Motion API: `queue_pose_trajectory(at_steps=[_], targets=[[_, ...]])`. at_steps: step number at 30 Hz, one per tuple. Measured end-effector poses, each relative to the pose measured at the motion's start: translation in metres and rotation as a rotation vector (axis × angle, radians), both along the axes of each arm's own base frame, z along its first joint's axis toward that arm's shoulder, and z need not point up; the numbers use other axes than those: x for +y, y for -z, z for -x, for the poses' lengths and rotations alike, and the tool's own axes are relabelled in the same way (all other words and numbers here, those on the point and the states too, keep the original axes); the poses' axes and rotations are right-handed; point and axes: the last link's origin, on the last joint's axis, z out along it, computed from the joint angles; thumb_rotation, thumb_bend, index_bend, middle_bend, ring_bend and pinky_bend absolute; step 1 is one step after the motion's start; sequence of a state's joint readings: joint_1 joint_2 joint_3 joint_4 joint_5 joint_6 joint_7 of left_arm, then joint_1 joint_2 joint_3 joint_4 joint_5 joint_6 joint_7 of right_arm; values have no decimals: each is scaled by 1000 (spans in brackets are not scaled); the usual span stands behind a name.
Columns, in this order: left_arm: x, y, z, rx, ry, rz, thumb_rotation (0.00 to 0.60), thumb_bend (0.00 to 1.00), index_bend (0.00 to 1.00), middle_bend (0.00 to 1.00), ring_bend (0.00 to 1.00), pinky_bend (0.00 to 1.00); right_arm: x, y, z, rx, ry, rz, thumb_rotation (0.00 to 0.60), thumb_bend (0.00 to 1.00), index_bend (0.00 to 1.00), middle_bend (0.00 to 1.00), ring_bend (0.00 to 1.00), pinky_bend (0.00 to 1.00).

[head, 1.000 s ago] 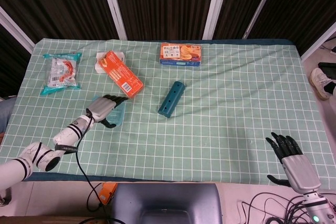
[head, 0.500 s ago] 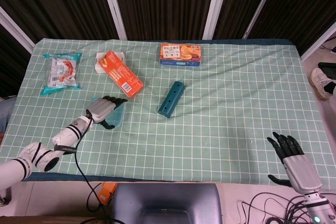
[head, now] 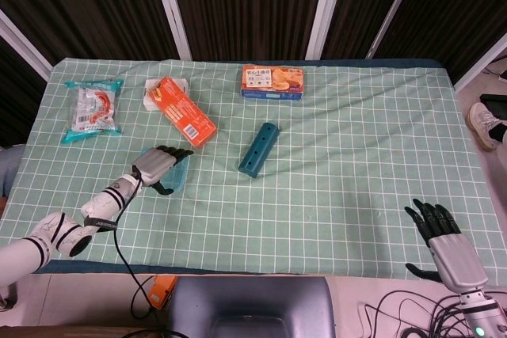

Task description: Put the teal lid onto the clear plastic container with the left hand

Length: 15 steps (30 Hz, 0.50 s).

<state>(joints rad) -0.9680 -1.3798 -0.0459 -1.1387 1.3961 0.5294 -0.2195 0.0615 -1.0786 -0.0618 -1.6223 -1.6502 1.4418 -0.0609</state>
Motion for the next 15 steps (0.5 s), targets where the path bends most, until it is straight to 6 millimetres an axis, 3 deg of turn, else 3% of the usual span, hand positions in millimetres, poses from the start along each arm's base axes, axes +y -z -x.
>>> queue_pose_trajectory(at_steps=[9, 11, 15], targets=[[-1, 2, 6, 7, -22, 4, 600, 295, 17, 536, 717, 672, 0, 0, 0, 1, -1, -1, 600, 160, 0, 0, 0, 0], [-2, 2, 8, 6, -26, 4, 600, 294, 17, 528, 653, 582, 0, 1, 0, 1, 0, -2, 600, 160, 0, 0, 0, 0], [-2, 1, 8, -6, -30, 0, 600, 294, 9, 468, 426, 303, 0, 0, 0, 0, 0, 0, 600, 160, 0, 0, 0, 0]])
